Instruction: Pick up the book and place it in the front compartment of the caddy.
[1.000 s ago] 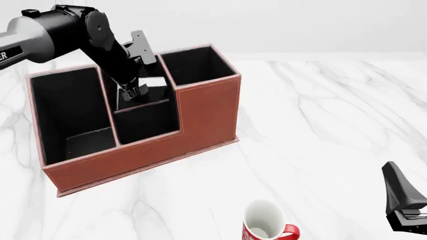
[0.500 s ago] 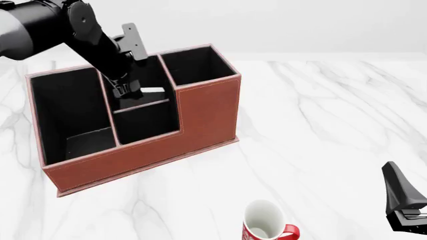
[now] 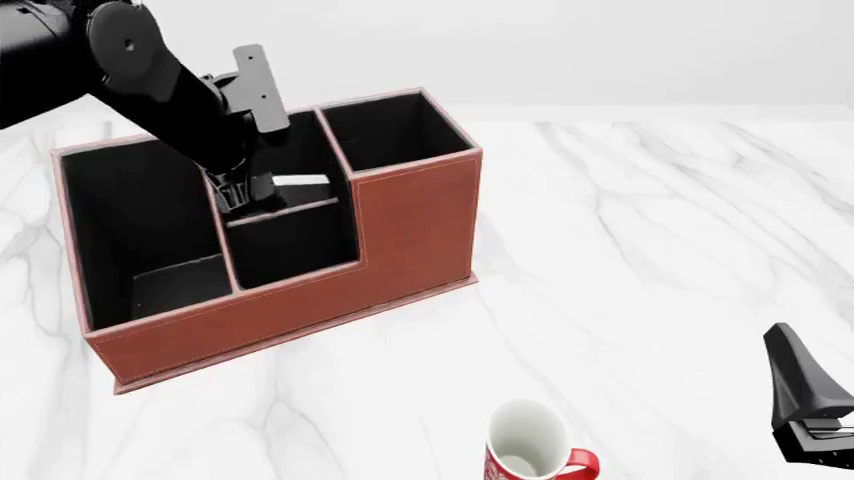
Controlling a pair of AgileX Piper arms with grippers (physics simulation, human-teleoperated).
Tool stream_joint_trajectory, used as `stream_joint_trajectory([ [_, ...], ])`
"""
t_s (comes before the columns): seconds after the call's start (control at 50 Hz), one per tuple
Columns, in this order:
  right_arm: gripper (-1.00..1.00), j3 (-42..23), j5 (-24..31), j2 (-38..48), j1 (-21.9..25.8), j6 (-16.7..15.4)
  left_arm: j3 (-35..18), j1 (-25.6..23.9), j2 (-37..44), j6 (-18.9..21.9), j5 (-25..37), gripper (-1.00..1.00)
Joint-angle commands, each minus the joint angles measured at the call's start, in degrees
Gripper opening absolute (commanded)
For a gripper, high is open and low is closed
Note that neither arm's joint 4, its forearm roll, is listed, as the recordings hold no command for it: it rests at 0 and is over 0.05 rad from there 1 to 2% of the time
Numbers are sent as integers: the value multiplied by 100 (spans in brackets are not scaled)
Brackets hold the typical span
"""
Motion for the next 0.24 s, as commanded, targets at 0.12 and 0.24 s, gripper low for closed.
stream_joint_trajectory([
  [0.12, 100, 2, 6, -8, -1, 0, 1122, -406, -923, -164, -393, 100],
  [0.24, 100, 2, 6, -8, 0, 0, 1590, -608, -1245, -271, -673, 100],
])
